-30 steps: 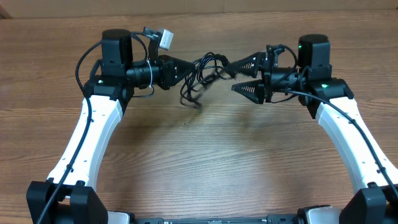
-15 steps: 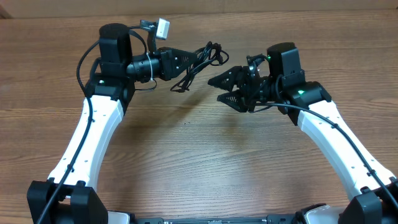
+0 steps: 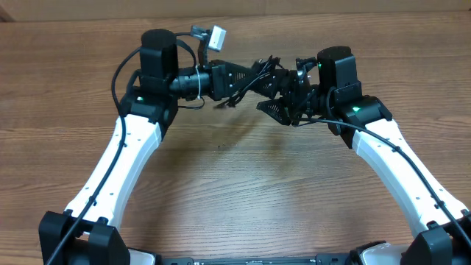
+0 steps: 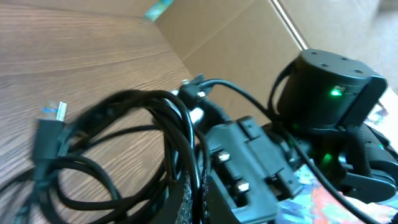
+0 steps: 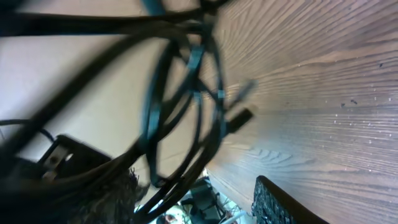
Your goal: Untangle cables
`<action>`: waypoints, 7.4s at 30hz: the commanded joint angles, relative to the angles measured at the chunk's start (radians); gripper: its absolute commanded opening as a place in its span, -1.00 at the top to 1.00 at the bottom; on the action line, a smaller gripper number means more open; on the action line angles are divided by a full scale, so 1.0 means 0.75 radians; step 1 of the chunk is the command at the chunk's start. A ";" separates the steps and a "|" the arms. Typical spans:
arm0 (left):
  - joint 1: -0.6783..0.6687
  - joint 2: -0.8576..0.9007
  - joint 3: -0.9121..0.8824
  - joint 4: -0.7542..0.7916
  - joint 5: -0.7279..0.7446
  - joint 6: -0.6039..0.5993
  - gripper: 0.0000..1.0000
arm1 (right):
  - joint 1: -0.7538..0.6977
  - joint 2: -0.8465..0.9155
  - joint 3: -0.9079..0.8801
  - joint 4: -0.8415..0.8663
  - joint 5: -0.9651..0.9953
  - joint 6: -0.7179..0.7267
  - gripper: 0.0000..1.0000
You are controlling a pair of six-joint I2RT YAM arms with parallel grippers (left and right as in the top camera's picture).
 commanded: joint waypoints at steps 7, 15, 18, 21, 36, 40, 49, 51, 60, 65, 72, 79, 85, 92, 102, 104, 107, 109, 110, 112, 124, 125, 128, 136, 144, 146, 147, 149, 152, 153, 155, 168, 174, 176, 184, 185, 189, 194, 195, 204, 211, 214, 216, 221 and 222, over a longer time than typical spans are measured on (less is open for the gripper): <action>-0.080 -0.019 0.020 0.174 0.095 -0.181 0.91 | 0.002 -0.006 0.006 0.003 0.100 0.010 -0.10; -0.075 -0.019 0.020 0.197 0.105 -0.240 0.90 | 0.002 -0.006 0.006 -0.078 0.188 0.005 0.74; -0.075 -0.019 0.020 0.204 0.113 -0.240 0.91 | 0.002 -0.006 0.006 -0.089 0.204 0.005 0.93; -0.074 -0.019 0.020 0.204 0.114 -0.240 0.92 | 0.002 -0.006 0.006 -0.089 0.204 0.004 0.92; 0.046 -0.019 0.020 0.203 0.310 -0.313 0.91 | -0.005 -0.006 0.006 -0.115 0.288 -0.075 0.83; 0.042 -0.019 0.020 0.203 0.373 -0.370 0.91 | -0.005 -0.006 0.006 -0.110 0.327 -0.075 0.76; 0.026 -0.019 0.020 0.203 0.443 -0.370 0.92 | -0.005 -0.006 0.006 -0.104 0.356 -0.076 0.52; 0.026 -0.019 0.020 0.202 0.471 -0.370 0.92 | -0.005 -0.006 0.006 -0.093 0.370 -0.076 0.52; 0.014 -0.019 0.020 0.193 0.503 -0.369 0.92 | -0.005 -0.006 0.006 0.002 0.487 -0.146 0.74; 0.014 -0.019 0.020 0.193 0.502 -0.364 0.91 | -0.005 -0.006 0.006 0.092 0.496 -0.318 0.75; 0.014 -0.019 0.020 0.192 0.497 -0.364 0.91 | -0.005 -0.006 0.006 0.120 0.563 -0.391 0.75; 0.015 -0.018 0.020 0.192 0.493 -0.340 0.91 | -0.005 -0.006 0.006 0.120 0.584 -0.391 0.92; 0.056 -0.018 0.020 0.186 0.469 -0.268 0.91 | -0.005 -0.006 0.006 0.046 0.558 -0.391 0.92; 0.189 -0.018 0.020 0.179 0.389 -0.253 0.91 | -0.005 -0.006 0.006 -0.139 0.546 -0.391 0.92; 0.361 -0.018 0.020 -0.075 0.260 -0.008 0.92 | -0.005 -0.006 0.006 -0.257 0.305 -0.427 0.93; 0.379 -0.018 0.020 -0.199 0.193 0.077 0.91 | -0.005 -0.006 0.006 -0.256 0.231 -0.429 0.93; 0.395 -0.018 0.020 -0.319 0.102 0.150 0.91 | -0.005 -0.006 0.006 -0.251 0.133 -0.473 0.93; 0.398 -0.018 0.020 -0.368 0.052 0.178 0.92 | -0.005 -0.006 0.006 -0.250 0.089 -0.483 0.93; 0.398 -0.018 0.020 -0.383 0.033 0.188 0.92 | -0.005 -0.006 0.006 -0.250 0.078 -0.485 0.93; 0.398 -0.018 0.020 -0.408 -0.007 0.213 0.92 | -0.005 -0.006 0.006 -0.250 0.051 -0.486 0.93; 0.395 -0.018 0.020 -0.732 -0.385 0.403 0.92 | -0.005 -0.006 0.006 -0.042 -0.169 -0.483 0.93; 0.393 -0.018 0.020 -0.751 -0.373 0.440 0.92 | -0.005 -0.006 0.006 -0.009 -0.186 -0.474 0.93; 0.388 -0.018 0.020 -0.792 -0.258 0.567 0.92 | -0.005 -0.006 0.006 0.077 -0.199 -0.420 0.92; 0.323 -0.018 0.020 -0.826 0.039 0.872 0.91 | -0.005 -0.006 0.006 0.282 -0.210 -0.274 0.93; 0.277 -0.017 0.020 -0.867 0.032 0.990 0.92 | -0.005 -0.006 0.006 0.471 -0.258 -0.041 0.93; 0.271 -0.017 0.020 -0.868 0.001 0.990 0.92 | -0.005 -0.006 0.006 0.499 -0.268 0.016 0.92; 0.271 -0.018 0.020 -0.869 -0.032 0.989 0.91 | -0.005 -0.006 0.006 0.513 -0.277 0.043 0.92; 0.271 -0.017 0.020 -0.870 -0.098 0.988 0.92 | -0.005 -0.006 0.006 0.544 -0.306 0.111 0.93; 0.271 -0.017 0.020 -0.870 -0.149 0.983 0.92 | -0.005 -0.006 0.006 0.584 -0.371 0.191 0.93; 0.271 -0.017 0.020 -0.870 -0.165 0.983 0.92 | -0.005 -0.006 0.006 0.586 -0.406 0.209 0.93; 0.271 -0.017 0.020 -0.870 -0.207 0.982 0.91 | -0.005 -0.006 0.006 0.586 -0.457 0.220 0.92; 0.271 -0.017 0.020 -0.743 0.304 0.972 0.91 | -0.013 -0.006 0.006 0.450 -0.553 -0.144 -0.77; 0.271 -0.018 0.020 -0.543 0.439 0.708 0.92 | -0.013 -0.006 0.006 0.299 -0.471 -0.253 -0.96; 0.272 -0.018 0.020 -0.496 0.437 0.632 0.91 | -0.013 -0.006 0.006 0.243 -0.432 -0.279 -1.00; 0.274 -0.018 0.020 -0.359 0.413 0.463 0.92 | -0.013 -0.006 0.006 -0.016 -0.248 -0.395 -1.00; 0.274 -0.018 0.020 -0.360 0.402 0.463 0.92 | -0.013 -0.006 0.006 -0.033 -0.237 -0.414 -1.00; 0.274 -0.018 0.020 -0.392 0.318 0.482 0.92 | -0.013 -0.006 0.006 -0.094 -0.201 -0.468 -1.00; 0.274 -0.018 0.020 -0.577 0.072 0.581 0.61 | -0.013 -0.006 0.006 -0.276 -0.076 -0.509 -1.00; 0.272 -0.018 0.020 -0.634 -0.002 0.605 0.55 | -0.013 -0.006 0.006 -0.310 -0.042 -0.529 -1.00; 0.212 -0.011 0.020 -1.129 -0.612 0.944 0.14 | -0.013 -0.006 0.006 -0.564 0.347 -0.561 -1.00; 0.100 0.069 0.015 -1.294 -0.904 1.167 0.16 | -0.013 -0.006 0.006 -0.569 0.393 -0.561 -1.00; 0.076 0.160 0.015 -1.303 -1.000 1.167 0.28 | -0.013 -0.006 0.006 -0.571 0.411 -0.561 -1.00; 0.075 0.232 0.015 -1.304 -0.998 1.168 0.41 | -0.013 -0.006 0.006 -0.570 0.411 -0.561 -1.00; 0.075 0.364 0.015 -1.303 -0.994 1.174 0.46 | -0.013 -0.006 0.006 -0.570 0.412 -0.562 -1.00; 0.075 0.388 0.015 -1.303 -0.994 1.175 0.45 | -0.013 -0.006 0.006 -0.570 0.412 -0.562 -1.00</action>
